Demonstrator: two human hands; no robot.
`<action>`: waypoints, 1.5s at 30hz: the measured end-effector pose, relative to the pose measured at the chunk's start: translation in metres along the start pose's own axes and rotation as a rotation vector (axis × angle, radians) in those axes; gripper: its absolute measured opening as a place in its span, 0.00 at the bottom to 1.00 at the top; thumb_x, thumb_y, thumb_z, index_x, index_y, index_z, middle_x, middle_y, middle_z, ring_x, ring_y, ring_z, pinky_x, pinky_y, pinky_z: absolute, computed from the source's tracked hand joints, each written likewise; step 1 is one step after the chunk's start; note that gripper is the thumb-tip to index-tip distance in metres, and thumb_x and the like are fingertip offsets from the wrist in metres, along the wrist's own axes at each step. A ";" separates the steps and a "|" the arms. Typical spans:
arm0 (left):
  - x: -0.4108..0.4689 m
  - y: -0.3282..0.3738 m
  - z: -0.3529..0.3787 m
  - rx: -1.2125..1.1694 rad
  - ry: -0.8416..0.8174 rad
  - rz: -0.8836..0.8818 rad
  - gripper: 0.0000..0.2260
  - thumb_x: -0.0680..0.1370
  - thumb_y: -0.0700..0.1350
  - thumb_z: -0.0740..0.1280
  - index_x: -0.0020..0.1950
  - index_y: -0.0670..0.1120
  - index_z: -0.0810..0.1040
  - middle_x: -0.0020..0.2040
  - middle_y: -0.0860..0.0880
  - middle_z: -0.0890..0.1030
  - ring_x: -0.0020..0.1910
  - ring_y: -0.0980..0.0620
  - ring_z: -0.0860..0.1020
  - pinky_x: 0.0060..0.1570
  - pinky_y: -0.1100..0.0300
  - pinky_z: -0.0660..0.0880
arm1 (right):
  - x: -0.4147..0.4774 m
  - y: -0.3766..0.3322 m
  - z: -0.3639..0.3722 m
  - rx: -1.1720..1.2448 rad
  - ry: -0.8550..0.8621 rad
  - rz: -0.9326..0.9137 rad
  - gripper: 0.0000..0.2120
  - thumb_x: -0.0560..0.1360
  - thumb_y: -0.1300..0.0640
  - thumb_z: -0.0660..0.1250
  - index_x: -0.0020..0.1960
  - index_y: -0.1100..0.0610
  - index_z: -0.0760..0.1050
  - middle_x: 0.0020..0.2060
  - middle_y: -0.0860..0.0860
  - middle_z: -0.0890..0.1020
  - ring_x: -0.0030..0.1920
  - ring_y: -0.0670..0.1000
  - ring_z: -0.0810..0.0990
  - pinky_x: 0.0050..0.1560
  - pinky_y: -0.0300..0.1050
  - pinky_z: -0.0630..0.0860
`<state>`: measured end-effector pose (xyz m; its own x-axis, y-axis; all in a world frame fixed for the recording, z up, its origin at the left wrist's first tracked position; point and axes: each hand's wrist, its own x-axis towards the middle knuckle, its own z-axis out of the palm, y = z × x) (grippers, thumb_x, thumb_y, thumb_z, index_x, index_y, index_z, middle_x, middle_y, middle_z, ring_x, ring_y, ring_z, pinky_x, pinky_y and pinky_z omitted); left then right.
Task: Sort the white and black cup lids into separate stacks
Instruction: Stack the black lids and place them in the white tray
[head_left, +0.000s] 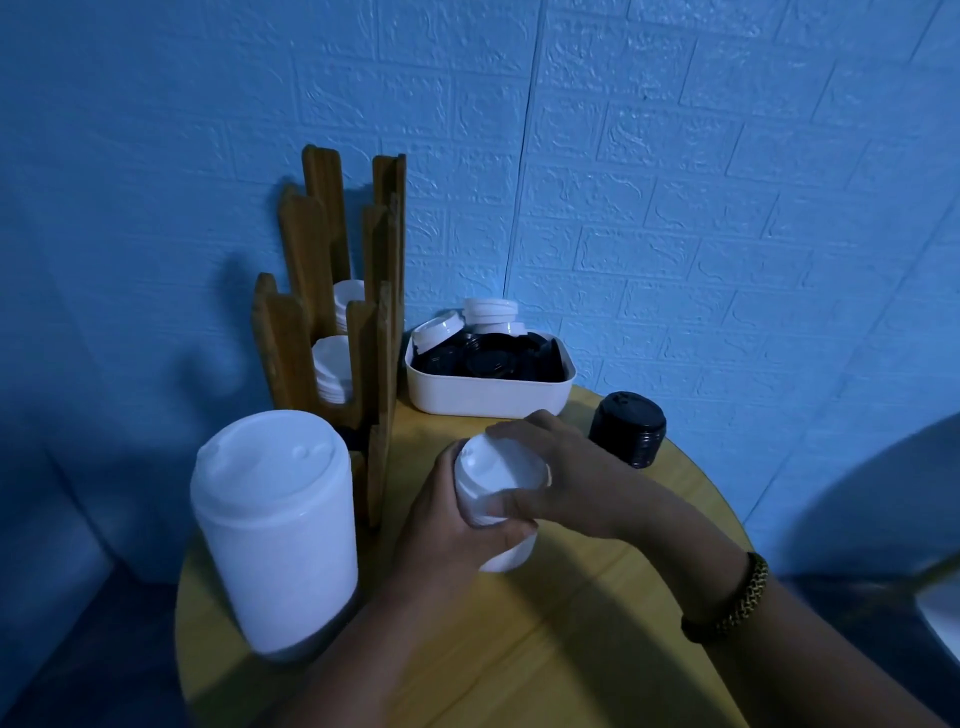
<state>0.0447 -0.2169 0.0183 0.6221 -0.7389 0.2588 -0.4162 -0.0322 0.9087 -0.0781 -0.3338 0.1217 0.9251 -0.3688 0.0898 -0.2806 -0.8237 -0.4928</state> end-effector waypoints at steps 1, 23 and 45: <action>0.000 -0.001 0.001 0.029 0.025 0.015 0.41 0.66 0.51 0.83 0.71 0.62 0.63 0.64 0.67 0.69 0.64 0.67 0.69 0.52 0.80 0.62 | 0.000 -0.002 0.002 -0.041 0.037 0.006 0.35 0.69 0.33 0.72 0.73 0.39 0.64 0.61 0.40 0.68 0.63 0.45 0.67 0.62 0.46 0.71; 0.004 0.003 -0.003 -0.228 -0.070 -0.127 0.51 0.53 0.69 0.82 0.69 0.80 0.55 0.70 0.70 0.68 0.71 0.64 0.68 0.72 0.51 0.69 | 0.245 0.083 -0.056 -0.357 0.103 -0.018 0.14 0.82 0.53 0.59 0.58 0.56 0.82 0.67 0.56 0.75 0.68 0.62 0.69 0.69 0.54 0.62; -0.010 0.013 -0.007 -0.200 0.002 -0.080 0.44 0.59 0.66 0.77 0.73 0.67 0.64 0.64 0.68 0.74 0.62 0.68 0.73 0.52 0.69 0.71 | -0.005 0.077 0.021 0.812 0.394 0.717 0.14 0.80 0.62 0.61 0.65 0.52 0.70 0.44 0.58 0.79 0.39 0.55 0.77 0.36 0.49 0.76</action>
<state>0.0378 -0.2052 0.0297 0.6490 -0.7383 0.1837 -0.2259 0.0435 0.9732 -0.0989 -0.3858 0.0653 0.4354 -0.8670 -0.2422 -0.3300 0.0966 -0.9390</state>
